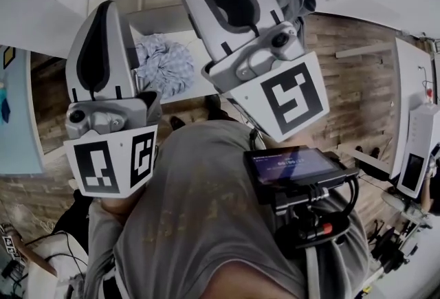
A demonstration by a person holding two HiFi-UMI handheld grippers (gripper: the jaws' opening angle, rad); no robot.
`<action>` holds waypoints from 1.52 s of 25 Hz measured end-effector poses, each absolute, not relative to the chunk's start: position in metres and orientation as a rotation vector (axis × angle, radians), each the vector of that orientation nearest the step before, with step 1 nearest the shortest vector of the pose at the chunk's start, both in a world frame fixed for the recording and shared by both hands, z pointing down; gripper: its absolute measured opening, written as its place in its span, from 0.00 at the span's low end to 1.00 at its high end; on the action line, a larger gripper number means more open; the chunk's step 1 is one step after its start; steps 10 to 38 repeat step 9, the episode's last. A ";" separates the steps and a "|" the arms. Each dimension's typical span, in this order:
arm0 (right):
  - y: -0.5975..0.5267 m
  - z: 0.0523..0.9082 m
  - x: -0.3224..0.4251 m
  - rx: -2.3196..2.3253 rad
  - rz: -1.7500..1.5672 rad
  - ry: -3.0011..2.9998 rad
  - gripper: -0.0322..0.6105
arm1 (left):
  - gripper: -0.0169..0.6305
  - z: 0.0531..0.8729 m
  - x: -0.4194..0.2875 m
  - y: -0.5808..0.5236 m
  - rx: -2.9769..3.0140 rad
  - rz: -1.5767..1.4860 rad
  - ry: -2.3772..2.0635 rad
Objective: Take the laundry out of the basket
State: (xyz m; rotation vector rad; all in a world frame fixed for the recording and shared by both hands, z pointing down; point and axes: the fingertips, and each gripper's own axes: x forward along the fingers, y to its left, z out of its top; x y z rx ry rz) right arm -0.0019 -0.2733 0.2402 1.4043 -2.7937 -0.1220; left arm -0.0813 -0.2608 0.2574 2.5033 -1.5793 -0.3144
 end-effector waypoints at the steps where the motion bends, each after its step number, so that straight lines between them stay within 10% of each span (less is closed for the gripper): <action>1: -0.270 0.232 -0.003 1.408 -0.148 -2.793 0.06 | 0.04 0.250 -0.082 -0.258 2.514 -0.329 -1.577; 38: -0.254 0.208 -0.011 1.417 -0.197 -2.793 0.06 | 0.04 0.229 -0.086 -0.244 2.543 -0.359 -1.568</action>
